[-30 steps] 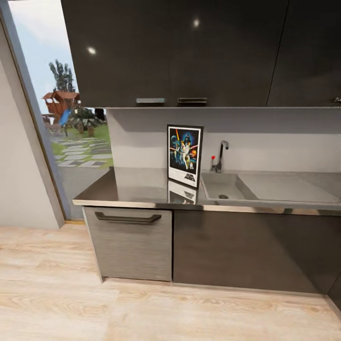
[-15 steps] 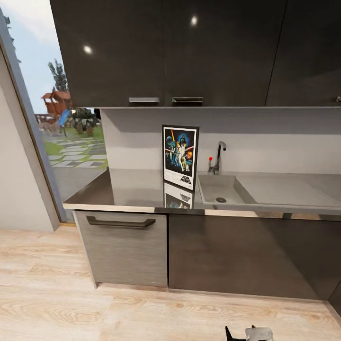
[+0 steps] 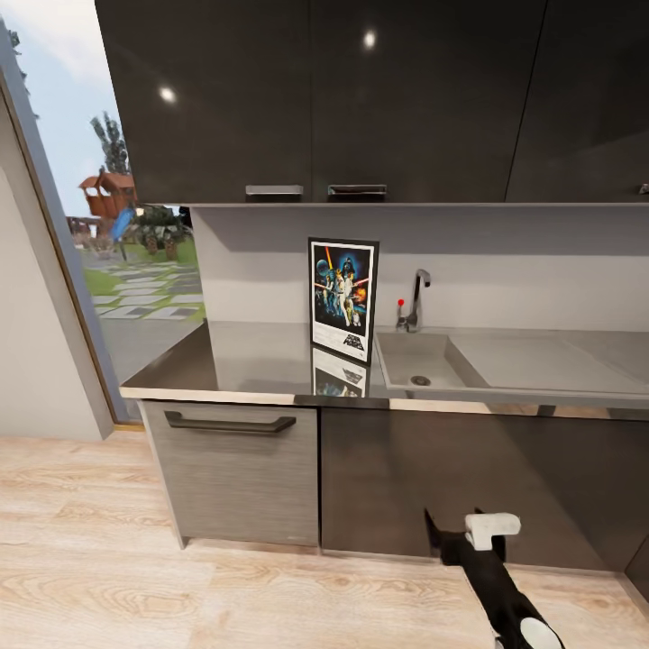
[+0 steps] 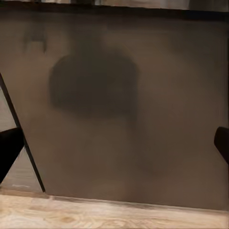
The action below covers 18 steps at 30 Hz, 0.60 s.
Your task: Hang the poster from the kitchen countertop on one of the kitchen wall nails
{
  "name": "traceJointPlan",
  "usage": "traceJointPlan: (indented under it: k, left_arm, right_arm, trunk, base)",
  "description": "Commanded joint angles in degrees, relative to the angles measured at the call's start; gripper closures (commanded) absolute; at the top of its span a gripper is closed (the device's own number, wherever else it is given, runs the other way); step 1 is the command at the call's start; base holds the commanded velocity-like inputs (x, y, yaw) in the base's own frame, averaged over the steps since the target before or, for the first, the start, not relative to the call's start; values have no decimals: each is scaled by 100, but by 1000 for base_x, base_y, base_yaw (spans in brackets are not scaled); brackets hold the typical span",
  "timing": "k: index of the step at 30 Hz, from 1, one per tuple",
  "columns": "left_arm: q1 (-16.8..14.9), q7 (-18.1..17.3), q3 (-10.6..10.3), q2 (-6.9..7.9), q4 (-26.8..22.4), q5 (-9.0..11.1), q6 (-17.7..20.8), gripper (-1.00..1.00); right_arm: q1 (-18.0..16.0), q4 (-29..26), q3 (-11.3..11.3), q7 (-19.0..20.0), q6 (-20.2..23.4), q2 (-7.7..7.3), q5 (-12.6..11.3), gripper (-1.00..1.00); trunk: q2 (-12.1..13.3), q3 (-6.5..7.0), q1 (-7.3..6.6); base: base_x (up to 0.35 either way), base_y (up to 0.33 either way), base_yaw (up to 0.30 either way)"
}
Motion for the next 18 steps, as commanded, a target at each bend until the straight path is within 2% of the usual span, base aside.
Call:
traceJointPlan:
  k: [1,2,3,4,5,7,8,12,13,16,18]
  left_arm:
    - [2,-4,5,-1,-7,-24,-26,-100]
    - [2,-4,5,-1,-7,-23,-57,-100]
    - [2,-4,5,-1,-7,-22,-64,-100]
    - [2,-4,5,-1,-7,-24,-73,-100]
    - [2,-4,5,-1,-7,-26,-81,-100]
    - [2,-4,5,0,-7,-24,-84,-100]
    - [2,-4,5,0,-7,-25,-86,-100]
    - [2,-4,5,0,-7,-27,-88,-100]
    - [2,-4,5,0,-7,-27,-89,-100]
    - [2,-4,5,0,-7,-26,-90,-100]
    - [2,-4,5,0,-7,-25,-90,-100]
  right_arm:
    - [-108,-68,1,0,137,-2,-4,-100]
    - [-479,-174,-1,-1,487,-1,-22,-100]
    - [-615,-196,-2,-1,632,0,-27,-100]
    - [-906,-228,-4,0,956,0,-36,-100]
    - [-1397,-256,-9,3,1472,0,-46,-100]
    - [-1693,-266,-12,5,1754,0,-53,-100]
    - [-1962,-271,-13,5,1983,1,-70,-100]
    - [-2434,-278,-10,6,2330,5,-214,-100]
    - [-2734,-277,-13,6,2595,3,-436,-100]
    - [-3052,-268,-14,2,2962,2,-726,-100]
    - [-3163,-265,-15,1,3073,1,-810,-100]
  trunk:
    - [-3,-4,0]
    - [-3,-4,0]
    - [-3,-4,0]
    - [-3,-4,0]
    - [-3,-4,0]
    - [-3,-4,0]
    - [-3,-4,0]
    - [-3,-4,0]
    - [-3,-4,0]
    - [-3,-4,0]
    - [-3,-4,0]
  base:
    - [0,0,0]
    - [0,0,0]
    - [0,0,0]
    - [0,0,0]
    - [0,0,0]
    - [0,0,0]
    - [0,0,0]
    - [0,0,0]
    - [0,0,0]
    - [0,0,0]
    - [0,0,0]
